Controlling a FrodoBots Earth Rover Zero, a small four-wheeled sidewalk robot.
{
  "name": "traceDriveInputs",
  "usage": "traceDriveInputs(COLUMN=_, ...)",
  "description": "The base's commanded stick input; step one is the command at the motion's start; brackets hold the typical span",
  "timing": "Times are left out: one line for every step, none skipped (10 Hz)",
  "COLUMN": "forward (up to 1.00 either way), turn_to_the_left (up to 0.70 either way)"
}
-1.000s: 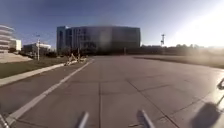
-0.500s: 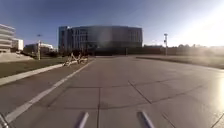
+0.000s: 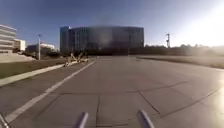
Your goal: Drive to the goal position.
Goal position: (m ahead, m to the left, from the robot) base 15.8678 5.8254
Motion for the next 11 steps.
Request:
traceDriveInputs(forward=0.70, turn_to_the_left=0.00)
traceDriveInputs(forward=0.70, turn_to_the_left=0.00)
traceDriveInputs(forward=0.70, turn_to_the_left=0.00)
traceDriveInputs(forward=0.70, turn_to_the_left=0.01)
traceDriveInputs(forward=0.70, turn_to_the_left=0.00)
traceDriveInputs(forward=0.70, turn_to_the_left=0.01)
traceDriveInputs(forward=0.70, turn_to_the_left=0.01)
traceDriveInputs(forward=0.70, turn_to_the_left=0.01)
traceDriveInputs(forward=0.70, turn_to_the_left=0.00)
traceDriveInputs(forward=0.70, turn_to_the_left=0.00)
traceDriveInputs(forward=0.70, turn_to_the_left=0.00)
